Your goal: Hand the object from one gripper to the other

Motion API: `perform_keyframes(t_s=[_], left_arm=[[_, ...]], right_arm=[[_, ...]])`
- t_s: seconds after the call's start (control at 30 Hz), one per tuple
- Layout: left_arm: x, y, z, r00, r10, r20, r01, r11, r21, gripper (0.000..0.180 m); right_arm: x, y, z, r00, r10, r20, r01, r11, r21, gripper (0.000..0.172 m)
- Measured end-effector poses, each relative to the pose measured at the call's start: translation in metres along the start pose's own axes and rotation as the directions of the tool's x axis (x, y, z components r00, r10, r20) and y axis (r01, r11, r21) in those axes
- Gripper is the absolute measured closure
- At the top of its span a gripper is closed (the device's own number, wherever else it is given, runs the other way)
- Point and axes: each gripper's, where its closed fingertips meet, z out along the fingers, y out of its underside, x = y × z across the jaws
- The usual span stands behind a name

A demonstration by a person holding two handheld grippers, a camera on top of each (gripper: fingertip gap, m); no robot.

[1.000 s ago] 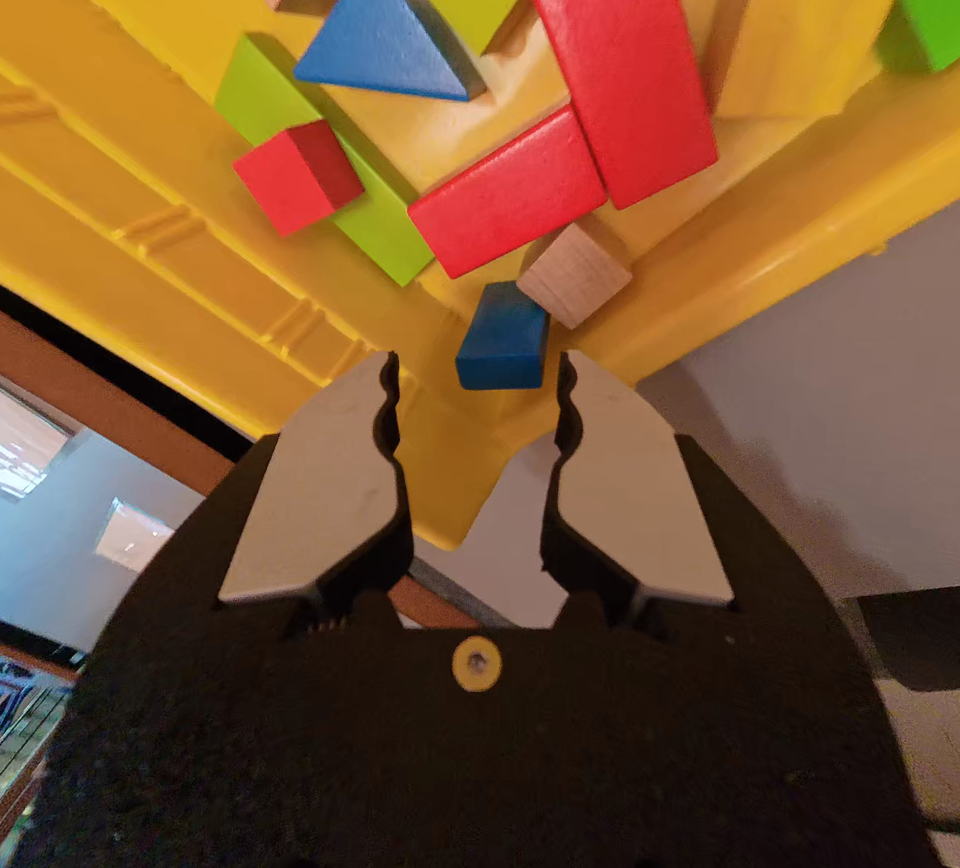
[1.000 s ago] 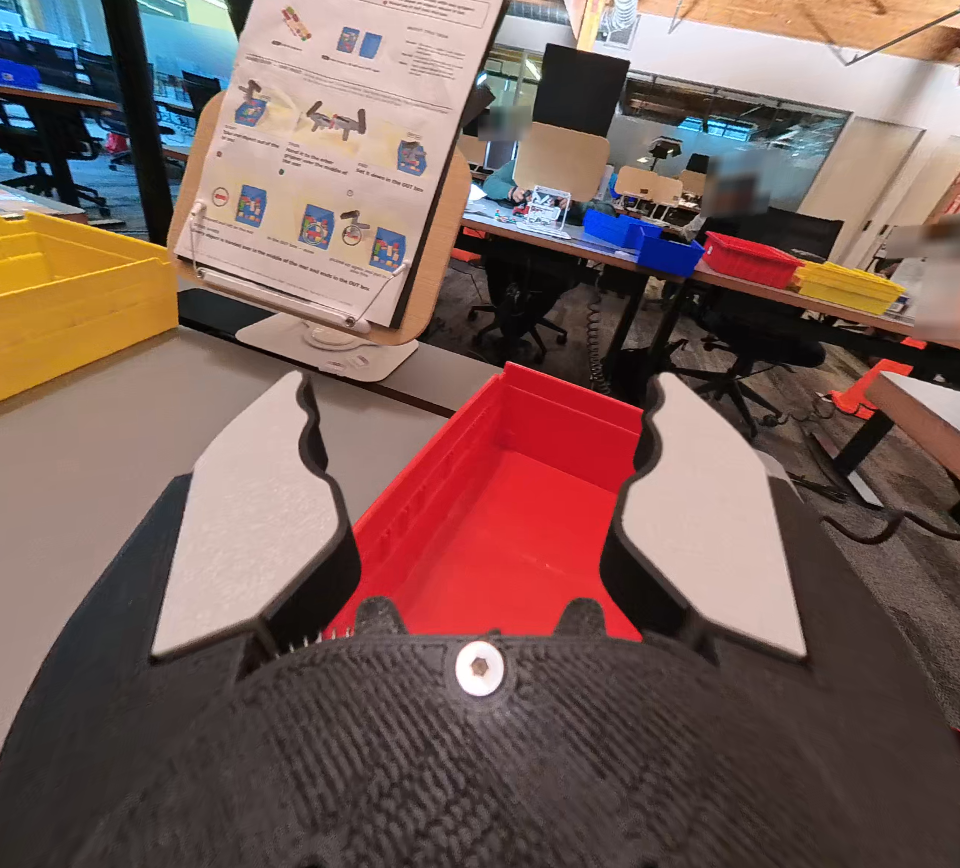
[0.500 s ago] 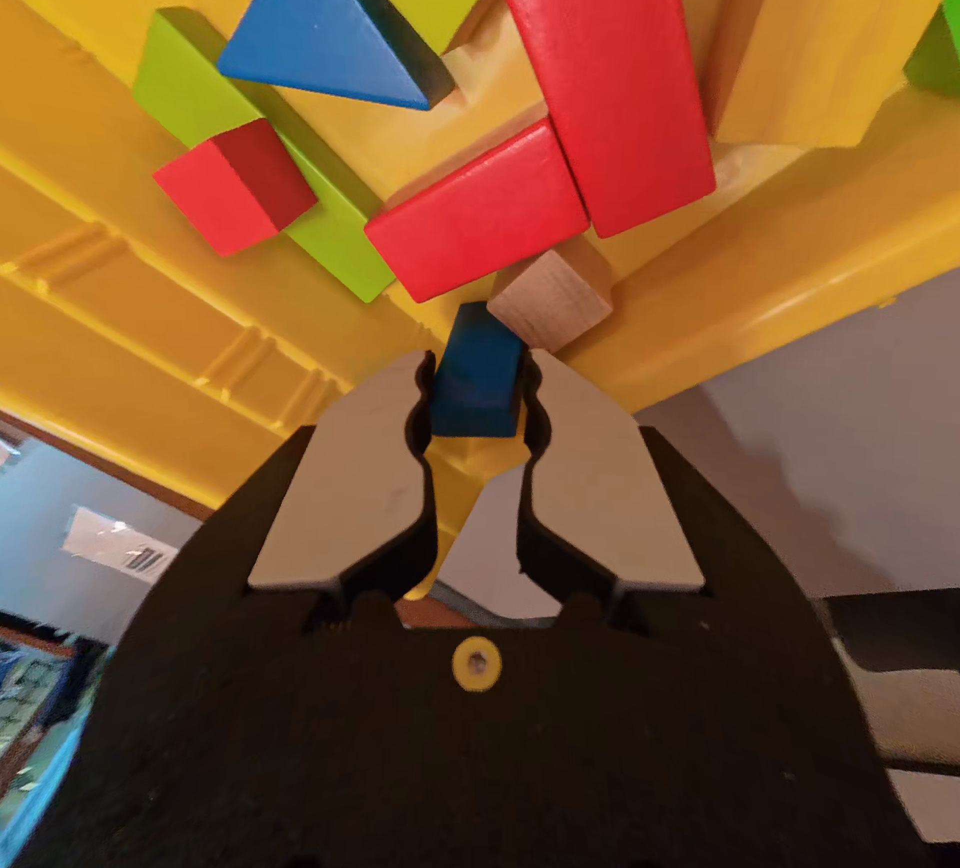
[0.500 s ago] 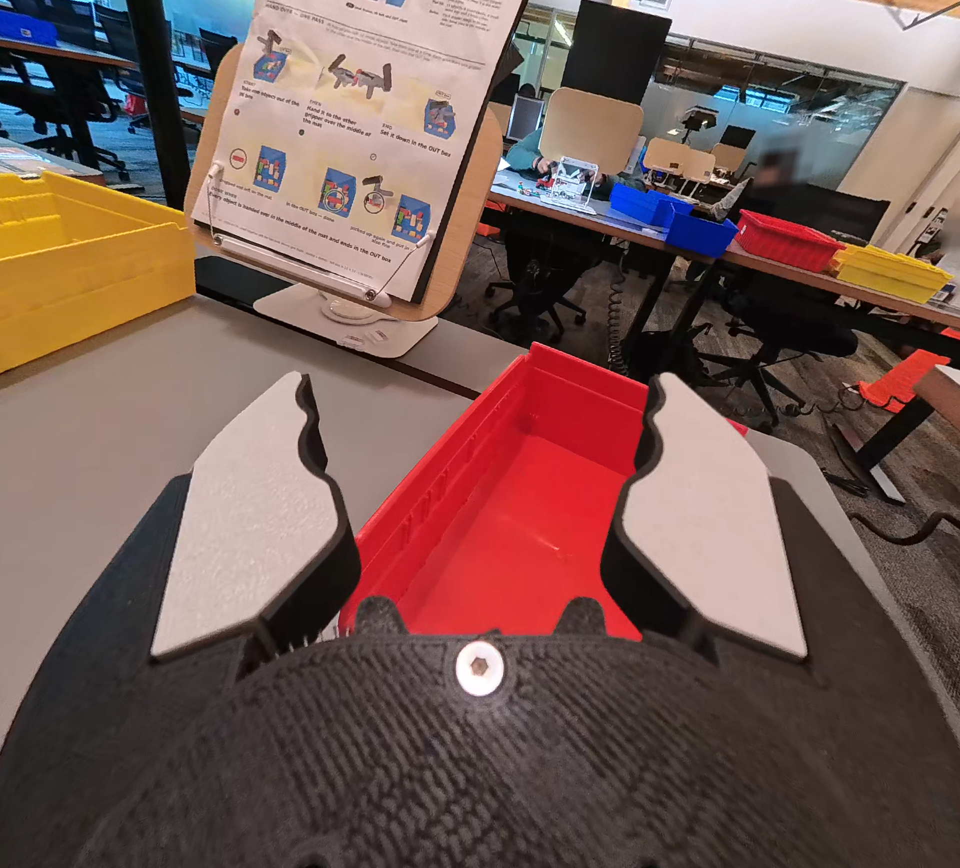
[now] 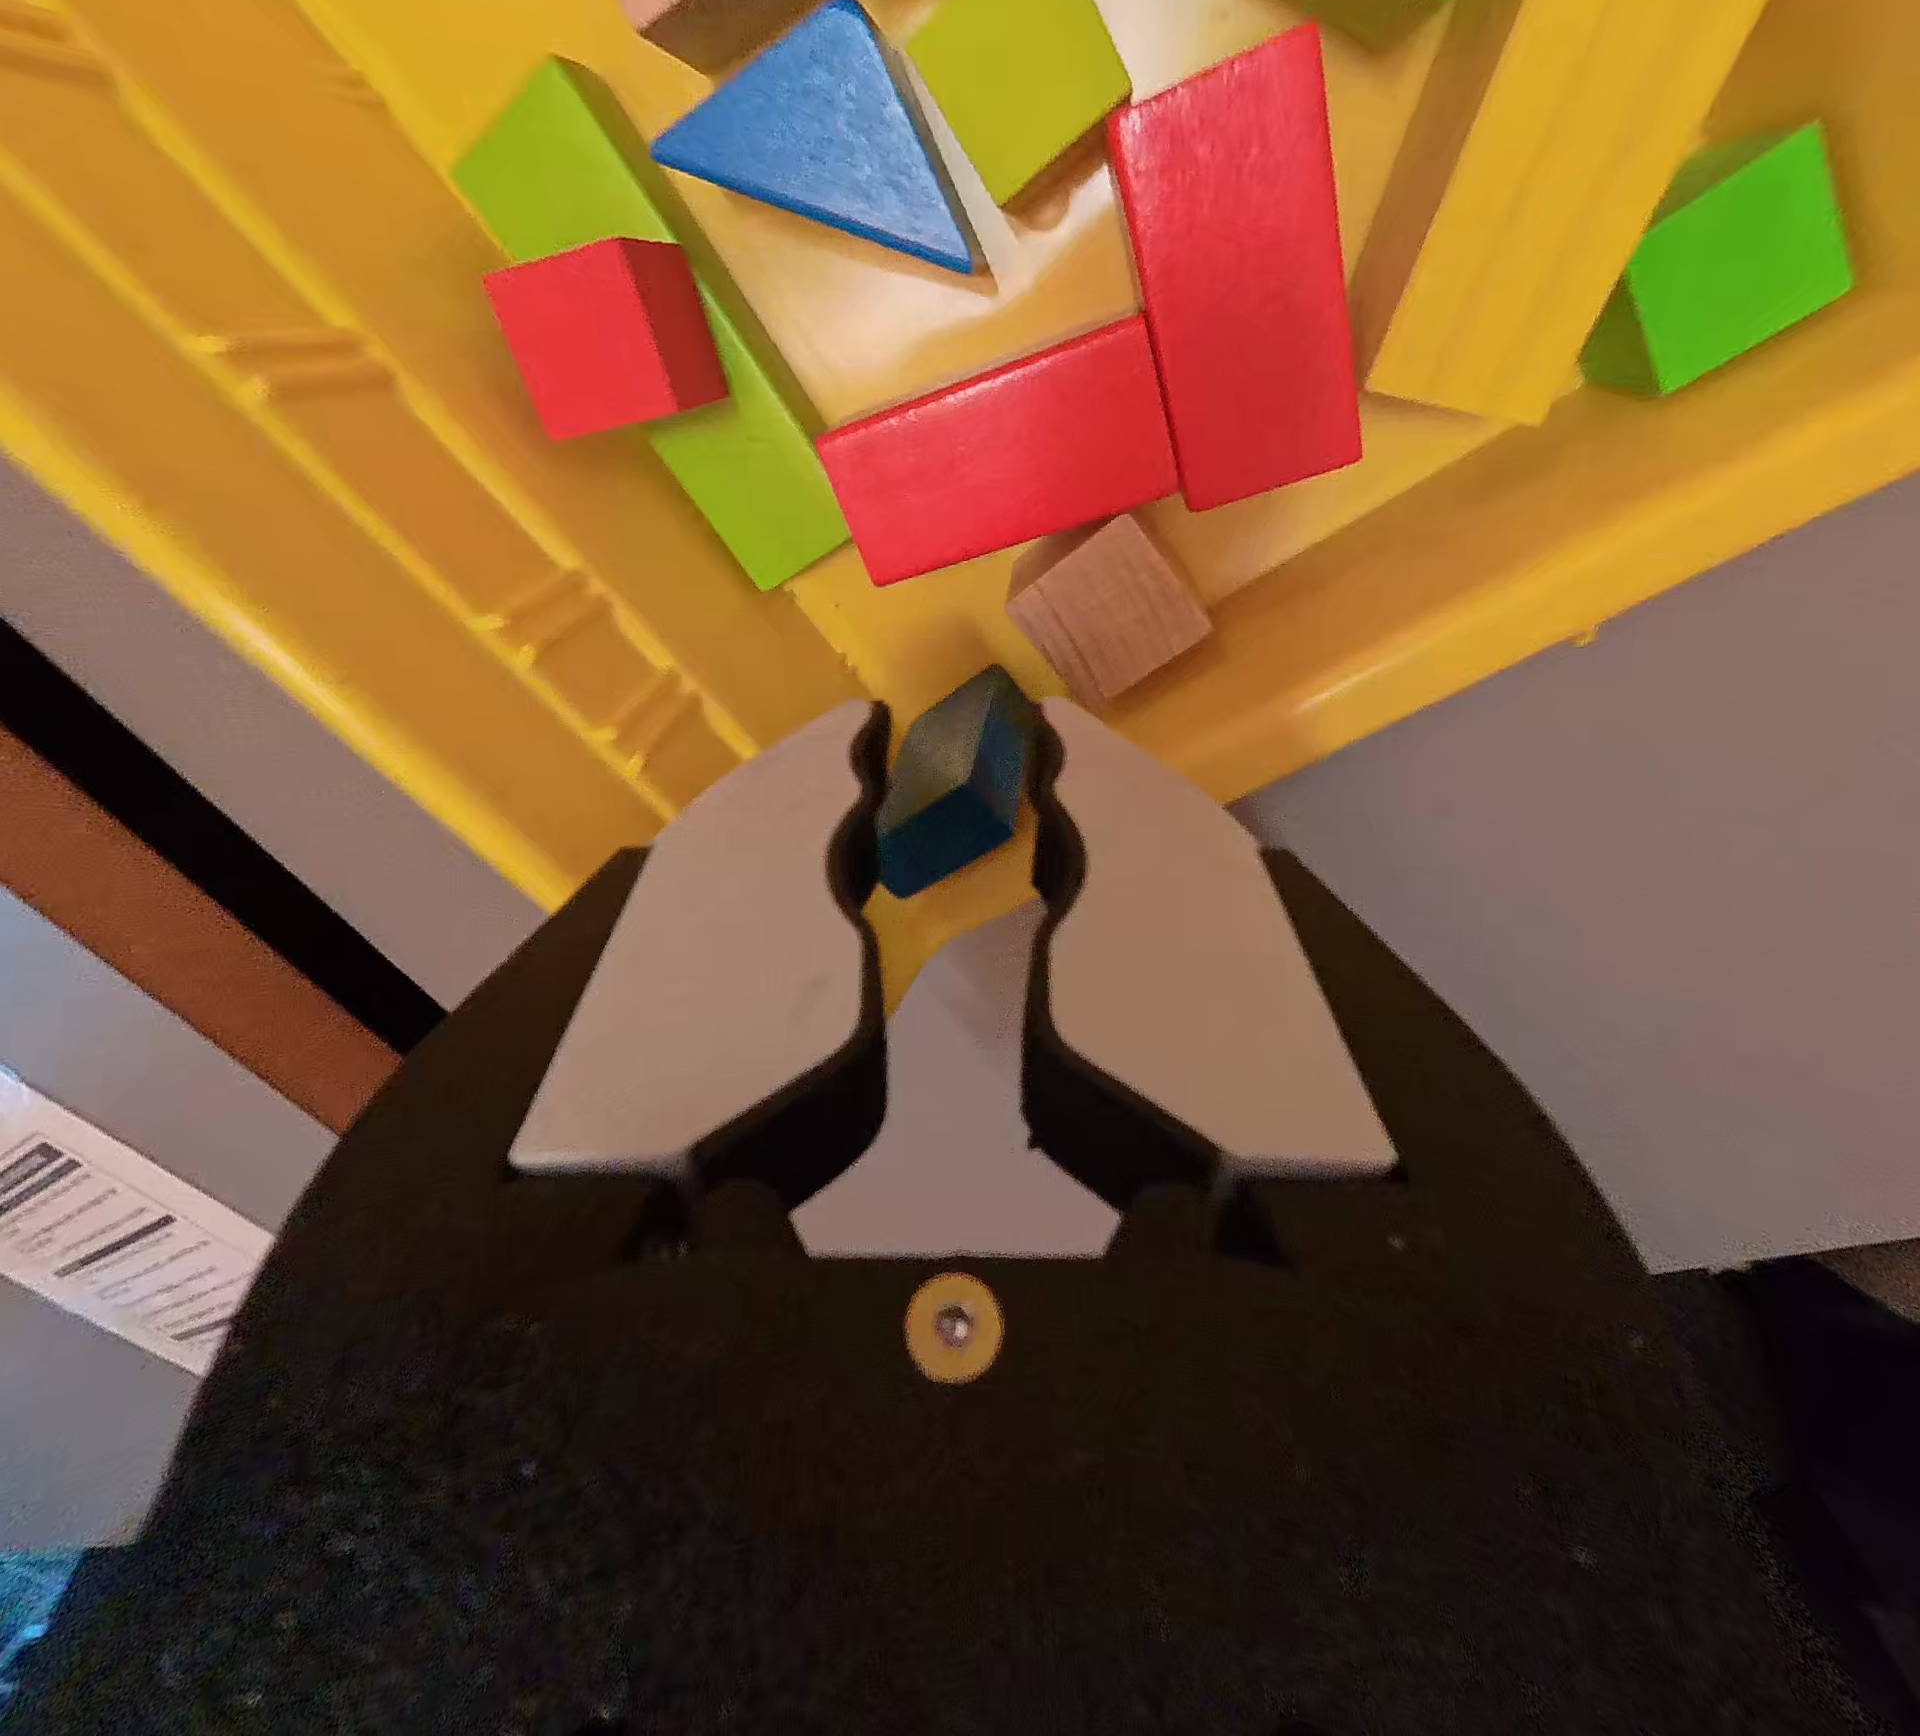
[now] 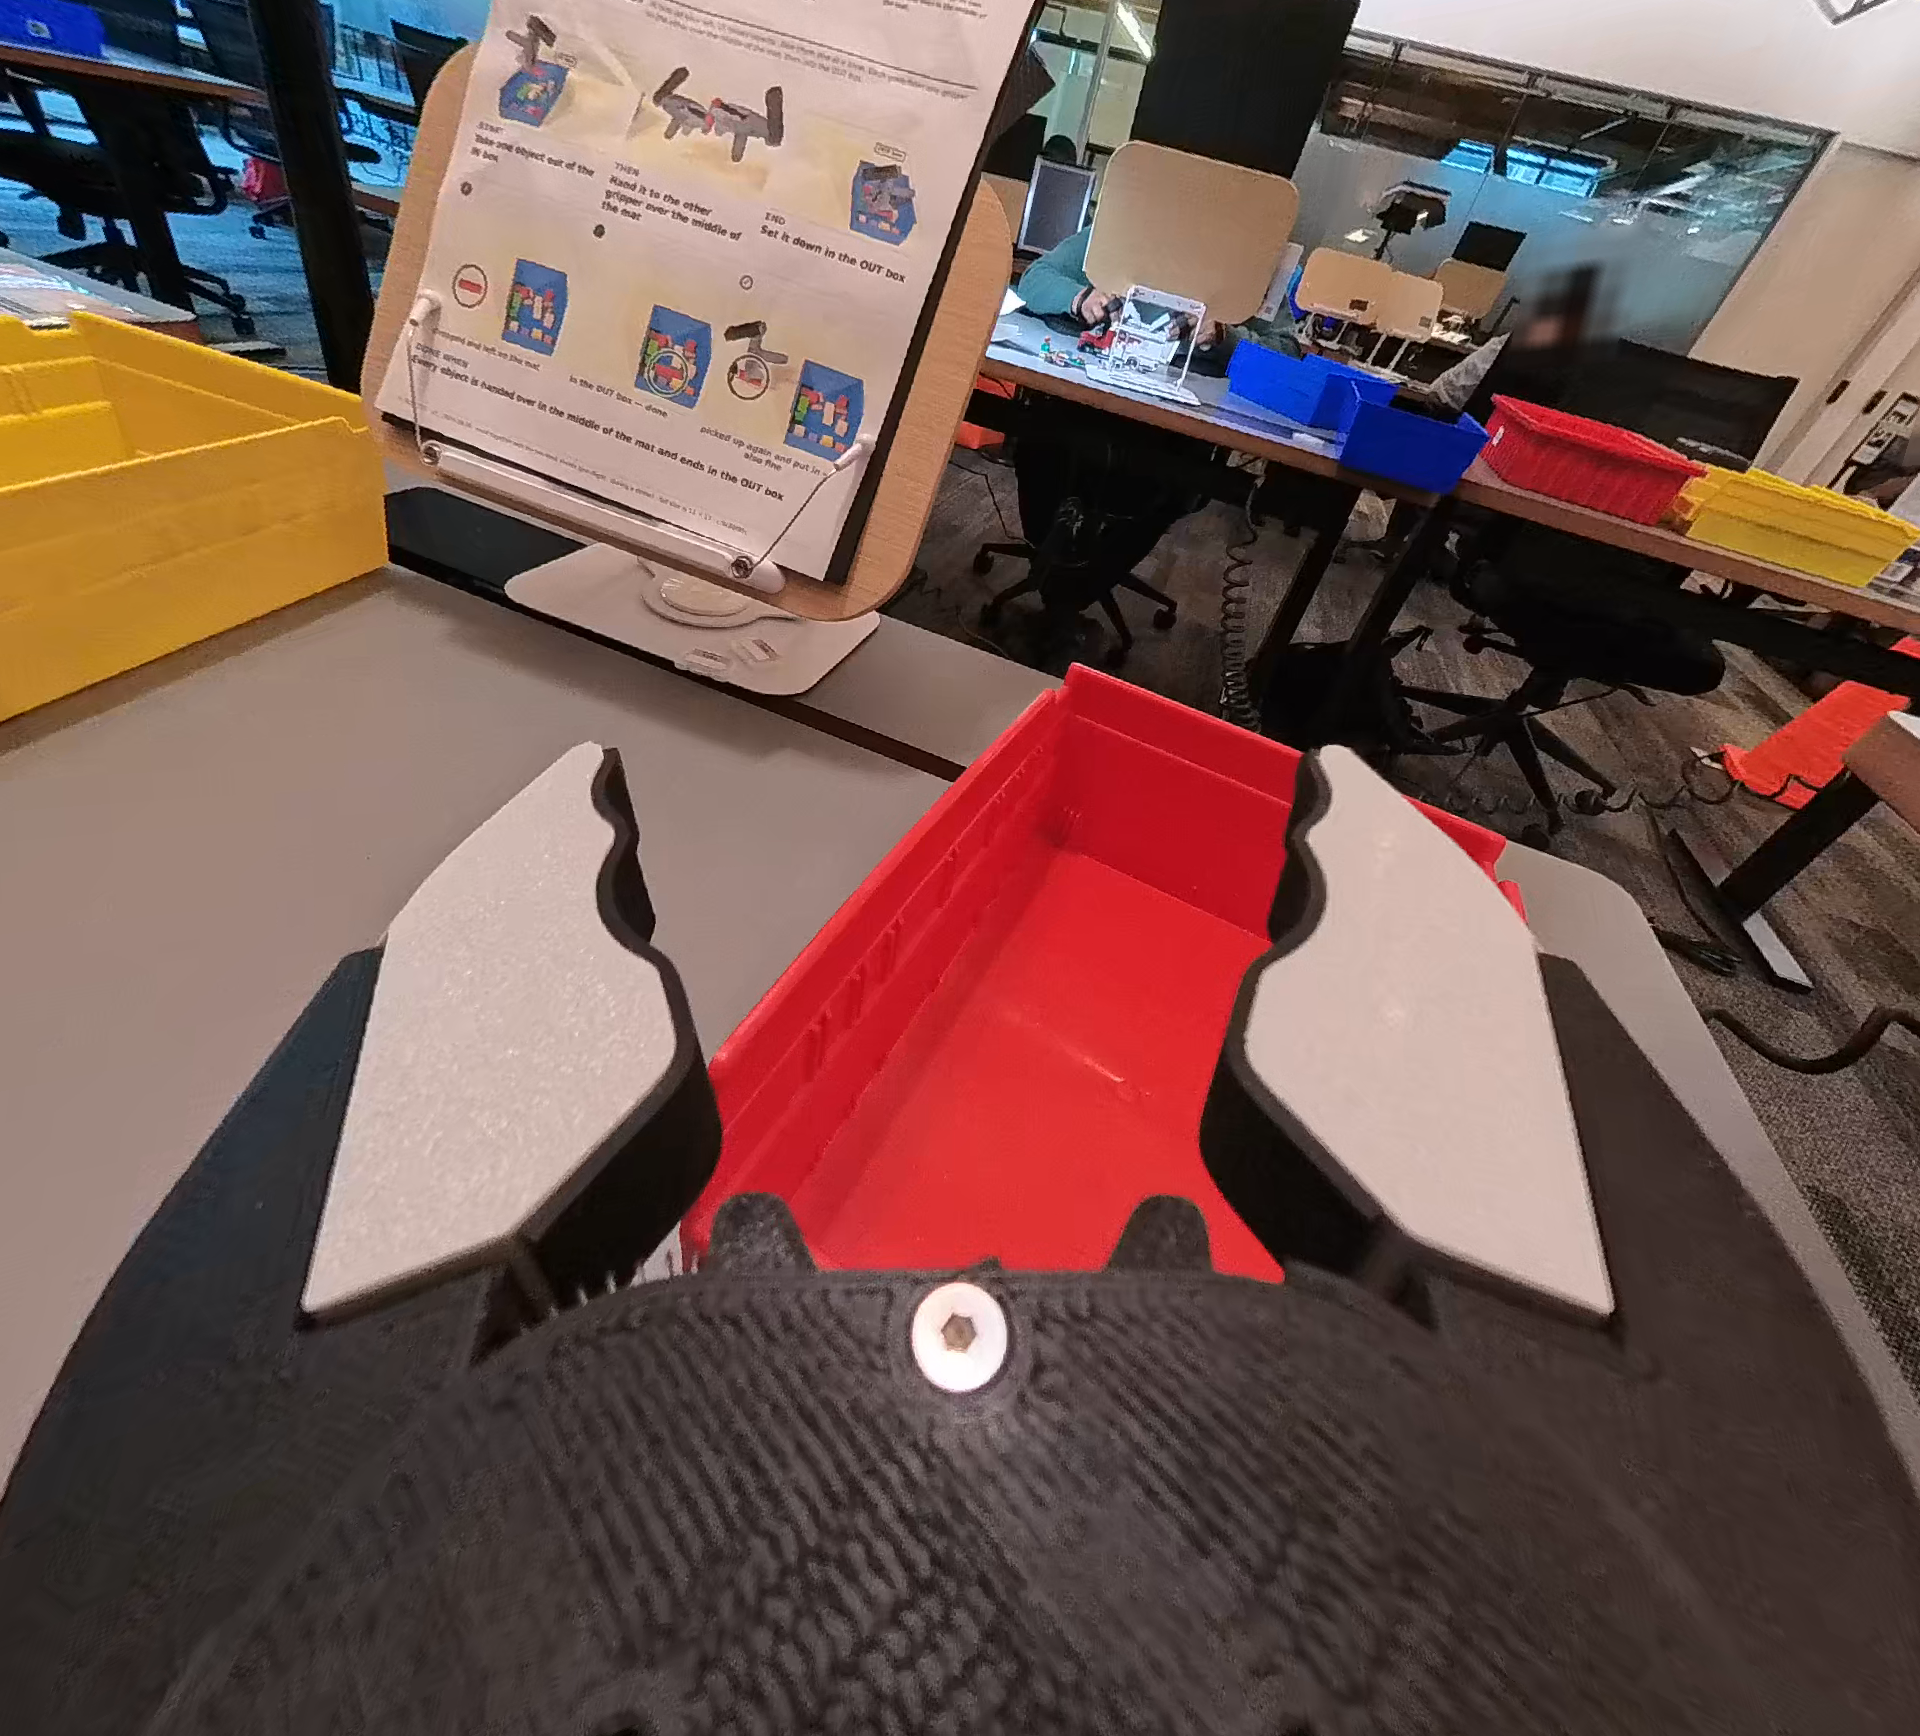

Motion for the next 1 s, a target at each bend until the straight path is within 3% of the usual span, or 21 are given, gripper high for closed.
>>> perform_keyframes(t_s=[0.03,0.13,0.3,0.43,0.63,1.0], left_arm=[[0.000,-0.001,-0.005,1.000,-0.019,0.002,0.019,1.000,0.010,0.147],[0.003,0.000,-0.016,0.998,-0.061,-0.006,0.061,0.998,0.014,0.140],[0.017,0.016,-0.023,0.970,-0.239,-0.031,0.236,0.968,-0.081,0.134],[0.013,0.028,-0.014,0.940,-0.340,0.028,0.340,0.928,-0.156,0.133],[-0.001,0.024,-0.004,0.905,-0.416,0.093,0.425,0.897,-0.120,0.143],[0.009,0.024,-0.005,0.843,-0.536,0.047,0.537,0.835,-0.122,0.131]], right_arm=[[0.000,0.001,0.000,1.000,0.000,0.001,0.000,1.000,-0.004,0.053],[-0.002,0.002,0.001,1.000,-0.002,0.005,0.002,1.000,-0.010,0.053],[-0.004,0.004,0.002,1.000,-0.007,0.012,0.007,1.000,-0.019,0.053],[-0.006,0.006,0.003,1.000,-0.009,0.021,0.009,1.000,-0.025,0.053],[-0.005,0.008,0.003,1.000,-0.019,0.018,0.020,0.999,-0.031,0.054],[-0.008,0.012,0.006,0.999,-0.029,0.029,0.031,0.998,-0.046,0.054]])
